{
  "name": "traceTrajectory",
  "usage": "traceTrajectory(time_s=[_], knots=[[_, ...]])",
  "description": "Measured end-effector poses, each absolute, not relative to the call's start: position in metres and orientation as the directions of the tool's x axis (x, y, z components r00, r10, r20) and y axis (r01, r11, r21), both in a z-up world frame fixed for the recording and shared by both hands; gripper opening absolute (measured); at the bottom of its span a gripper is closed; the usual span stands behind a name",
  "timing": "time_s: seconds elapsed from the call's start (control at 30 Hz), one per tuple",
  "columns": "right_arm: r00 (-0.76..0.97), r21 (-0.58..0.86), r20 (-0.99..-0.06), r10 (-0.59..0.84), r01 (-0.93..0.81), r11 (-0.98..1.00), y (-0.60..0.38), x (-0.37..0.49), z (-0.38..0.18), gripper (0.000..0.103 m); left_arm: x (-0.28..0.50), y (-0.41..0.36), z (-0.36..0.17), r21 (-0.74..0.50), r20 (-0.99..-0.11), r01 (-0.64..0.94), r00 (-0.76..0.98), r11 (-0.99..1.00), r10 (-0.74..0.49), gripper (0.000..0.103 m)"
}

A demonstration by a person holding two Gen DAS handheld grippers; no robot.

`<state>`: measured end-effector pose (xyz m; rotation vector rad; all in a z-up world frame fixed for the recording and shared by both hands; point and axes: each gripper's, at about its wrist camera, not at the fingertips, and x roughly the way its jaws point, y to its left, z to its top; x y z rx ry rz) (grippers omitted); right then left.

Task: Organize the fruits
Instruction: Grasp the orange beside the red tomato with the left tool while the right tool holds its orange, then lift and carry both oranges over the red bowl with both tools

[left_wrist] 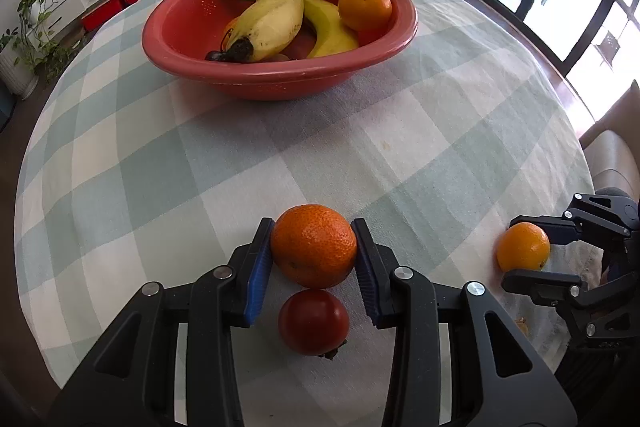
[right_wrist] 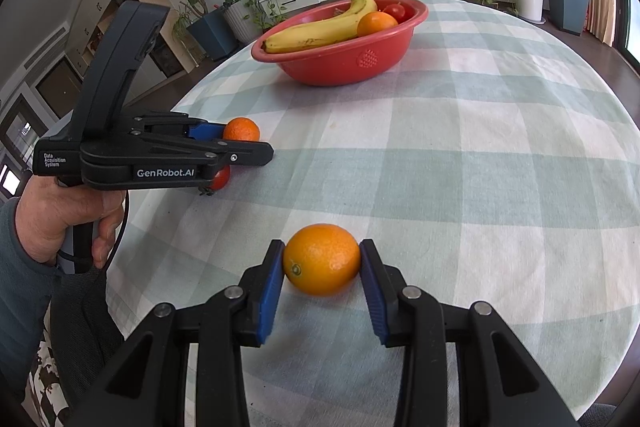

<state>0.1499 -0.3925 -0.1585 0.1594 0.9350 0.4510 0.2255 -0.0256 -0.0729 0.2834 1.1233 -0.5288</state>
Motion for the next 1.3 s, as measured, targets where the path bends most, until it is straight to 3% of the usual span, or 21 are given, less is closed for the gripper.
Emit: traceTrajectory(time_s=[0.63,1.0,1.3], knots=[[0.546,0.369,-0.702,0.458,-0.272,0.889,-0.407,0.162,-0.136,0.04,0.222,0.013,-0.014,-0.154,-0.826,0.479,0.417,0.864,-0.379,0.035],[0.675,0.23,-0.627,0.39,-0.318,0.92,-0.418,0.222,-0.05,0.04,0.286,0.017,0.044,-0.17,-0.765,0.468,0.492,0.867,-0.416,0.035],[0.637,0.144,-0.675,0.374,-0.383,0.912,-0.374,0.289,-0.055,0.04,0.345,-0.012,0.028,-0.136,-0.793,0.477,0.473,0.868,-0.384,0.035]])
